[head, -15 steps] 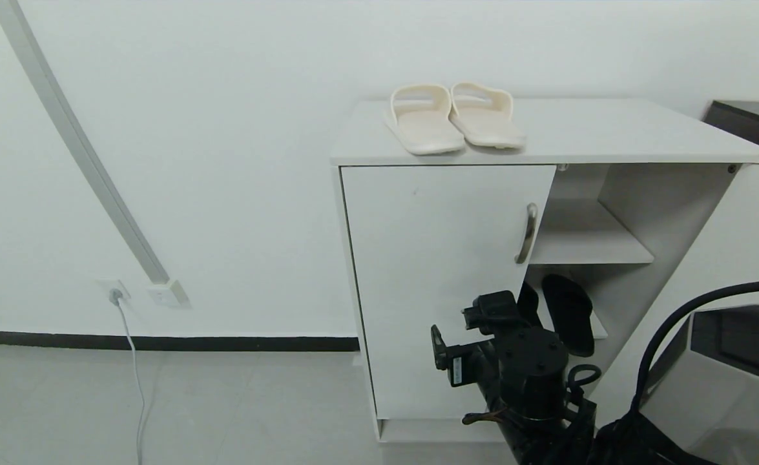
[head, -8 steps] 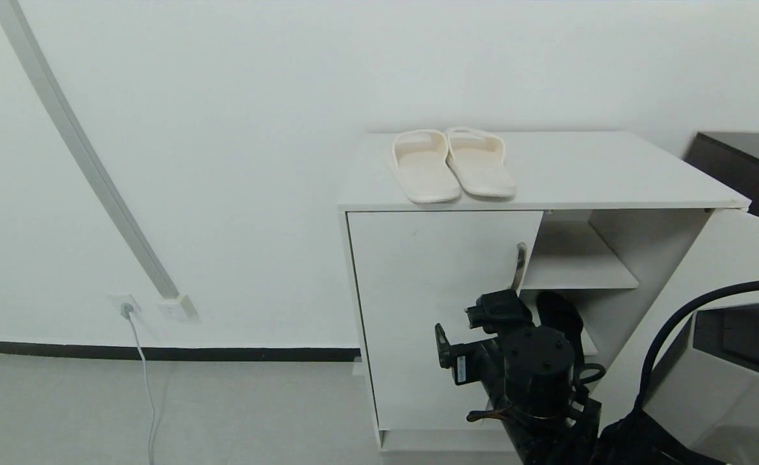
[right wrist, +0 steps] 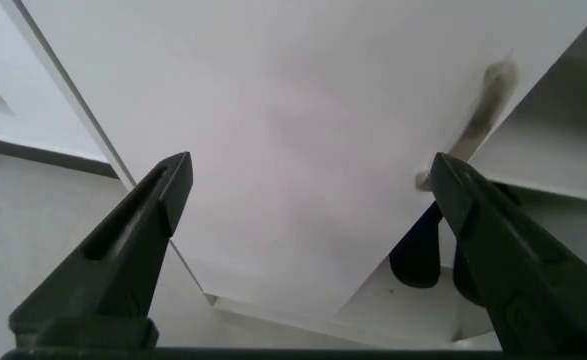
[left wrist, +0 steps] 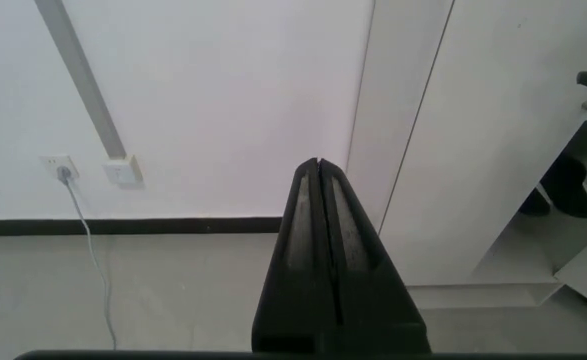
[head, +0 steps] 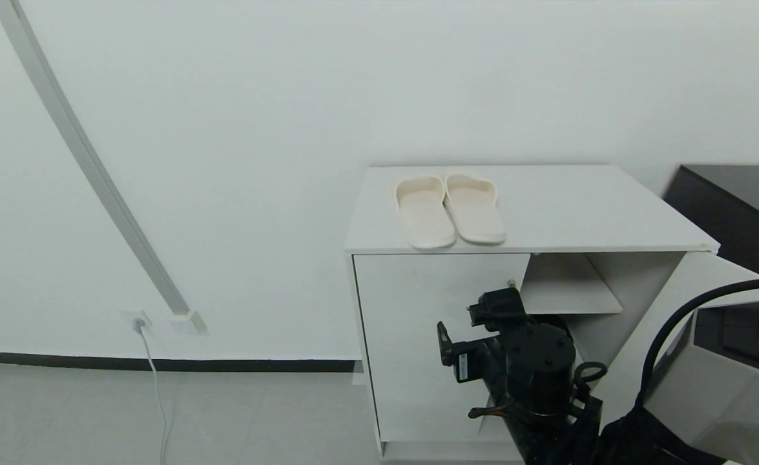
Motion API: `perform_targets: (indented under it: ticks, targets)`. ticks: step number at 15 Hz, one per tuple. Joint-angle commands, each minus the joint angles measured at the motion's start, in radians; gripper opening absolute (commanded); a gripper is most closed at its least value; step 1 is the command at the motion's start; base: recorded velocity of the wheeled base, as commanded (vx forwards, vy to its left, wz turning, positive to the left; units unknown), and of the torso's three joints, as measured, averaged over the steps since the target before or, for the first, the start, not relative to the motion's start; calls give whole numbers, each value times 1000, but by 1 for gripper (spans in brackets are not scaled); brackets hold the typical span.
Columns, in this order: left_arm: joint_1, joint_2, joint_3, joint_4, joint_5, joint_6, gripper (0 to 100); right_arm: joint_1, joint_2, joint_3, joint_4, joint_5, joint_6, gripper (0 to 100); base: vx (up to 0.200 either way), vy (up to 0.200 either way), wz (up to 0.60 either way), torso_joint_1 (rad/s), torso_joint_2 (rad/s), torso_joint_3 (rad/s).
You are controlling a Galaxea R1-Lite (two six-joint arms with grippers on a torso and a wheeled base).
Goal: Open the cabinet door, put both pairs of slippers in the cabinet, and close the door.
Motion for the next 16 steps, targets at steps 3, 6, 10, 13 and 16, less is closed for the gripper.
perform_targets:
  ticks: [3,6,10,13,16]
  targets:
    - [1,1,0,-1,0,0,0,-1,0,1,-2,0,0,100,0,0,0,238,-567,-325]
    - [1,1,0,-1,0,0,0,-3,0,1,-10,0,0,100,0,0,0,261,-597,-331]
    - [1,1,0,1,0,0,0,-3,0,1,-11,0,-2,100,0,0,0,223,-493,-272]
    - [1,1,0,1,0,0,0,-10,0,-14,-19,3,-25,100,0,0,0,167,-380,-204]
    - [1,1,0,1,0,0,0,-53,-16,-126,22,57,-91,100,0,0,0,19,-27,-19]
